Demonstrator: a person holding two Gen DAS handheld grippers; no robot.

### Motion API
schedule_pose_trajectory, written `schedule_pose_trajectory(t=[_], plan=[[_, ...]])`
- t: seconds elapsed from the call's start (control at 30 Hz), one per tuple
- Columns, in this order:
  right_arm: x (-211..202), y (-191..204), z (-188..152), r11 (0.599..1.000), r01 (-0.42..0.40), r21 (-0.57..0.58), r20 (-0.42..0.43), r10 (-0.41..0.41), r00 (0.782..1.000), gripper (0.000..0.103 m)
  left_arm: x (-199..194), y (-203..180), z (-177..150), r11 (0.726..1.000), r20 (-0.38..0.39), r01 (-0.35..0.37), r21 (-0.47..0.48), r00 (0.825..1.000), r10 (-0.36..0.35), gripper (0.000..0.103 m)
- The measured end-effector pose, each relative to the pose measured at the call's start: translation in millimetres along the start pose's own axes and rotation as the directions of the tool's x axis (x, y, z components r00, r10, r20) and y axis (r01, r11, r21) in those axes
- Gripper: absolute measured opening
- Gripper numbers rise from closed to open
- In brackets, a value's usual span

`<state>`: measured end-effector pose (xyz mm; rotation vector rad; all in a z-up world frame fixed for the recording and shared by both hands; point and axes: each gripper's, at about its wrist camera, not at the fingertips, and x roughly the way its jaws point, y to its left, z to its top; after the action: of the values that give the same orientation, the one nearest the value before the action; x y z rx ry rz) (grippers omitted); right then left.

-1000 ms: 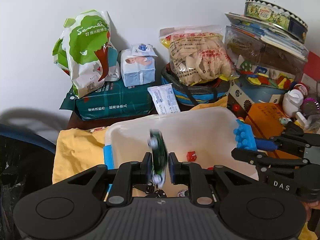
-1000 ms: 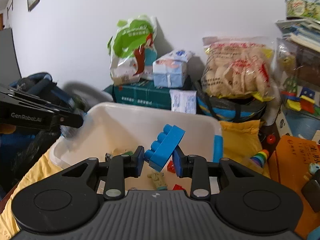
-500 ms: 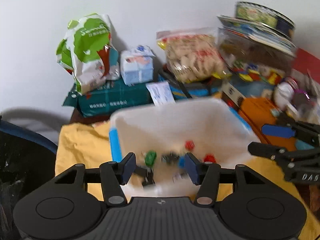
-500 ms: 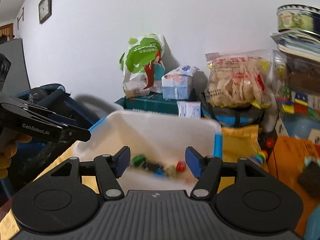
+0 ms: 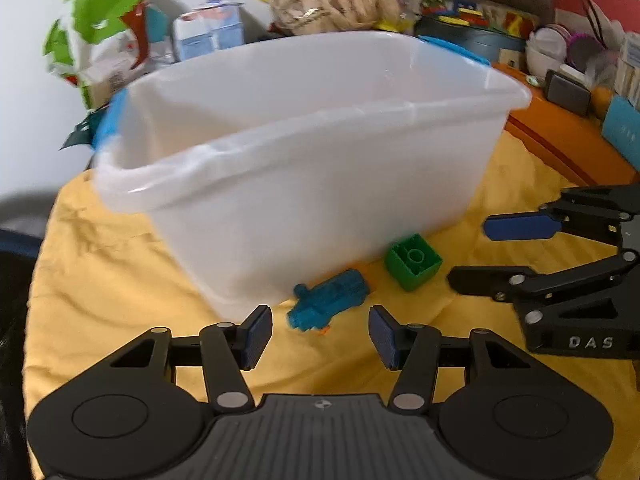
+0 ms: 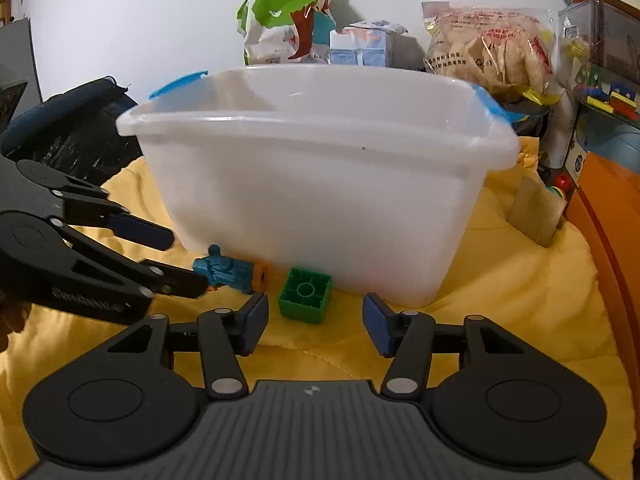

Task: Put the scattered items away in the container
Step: 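Grasp the green brick with the right tool while the left tool grasps the teal toy figure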

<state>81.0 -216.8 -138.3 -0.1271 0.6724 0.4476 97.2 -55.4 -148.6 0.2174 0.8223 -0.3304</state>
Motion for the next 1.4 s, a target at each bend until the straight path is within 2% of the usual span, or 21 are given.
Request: schedule_pose_trajectory(t=[0.2,0.33,0.5,0.63,1.03,1.07,1.13,1.2,1.4], plan=[[-1.7,-4.8,-6.2,1.000,0.006,-0.010,-0.013,-0.006,1.000,0.055,21.6,3.0,2.6,1.000,-0.025,0.016,0.020,1.000,-0.015,0.057],[-1.6,-8.4,-7.6,1.000,0.016,-0.005,-0.009,-0.016,1.000,0.055,30.3,0.6,0.3,0.999,-0.036,0.034,0.025,0.999,-0.033,0.046],[1.6,-10.0,-8.6,1.000,0.017,0.009,-0.011,-0.017,1.000,0.055,30.6,-2.3,-1.3,0.999,-0.026,0.047,0.012,0.999,-0.047,0.045],[6.6,-8.9,-8.5,1.000,0.013,0.015,-0.011,-0.012,1.000,0.055,21.1,-1.7,-6.0,0.997,-0.023,0.071,-0.011,0.997,-0.071,0.033],[33.5,8.6,-5.3,1.000,-0.020,0.012,-0.005,0.020,1.000,0.055,-6.6,22.1,-26.0,0.993,-0.028,0.046,-0.106,0.998,-0.049,0.033],[36.9,10.1,-5.1,1.000,-0.013,0.013,-0.007,0.013,1.000,0.055,-7.9,22.4,-28.2,0.993,-0.030,0.041,-0.112,0.999,-0.045,0.033],[45.1,11.2,-5.6,1.000,-0.005,0.027,-0.020,0.006,1.000,0.042,-6.9,23.4,-29.3,0.992,-0.037,0.036,-0.123,0.999,-0.040,0.033],[50.9,10.3,-6.6,0.999,0.003,0.041,-0.027,-0.002,1.000,0.034,-6.9,24.3,-30.9,0.991,-0.041,0.034,-0.132,0.998,-0.040,0.033],[31.9,8.0,-8.4,0.998,-0.015,0.067,-0.011,0.016,1.000,0.034,-13.0,24.8,-28.1,0.988,-0.039,0.044,-0.149,0.998,-0.050,0.033]])
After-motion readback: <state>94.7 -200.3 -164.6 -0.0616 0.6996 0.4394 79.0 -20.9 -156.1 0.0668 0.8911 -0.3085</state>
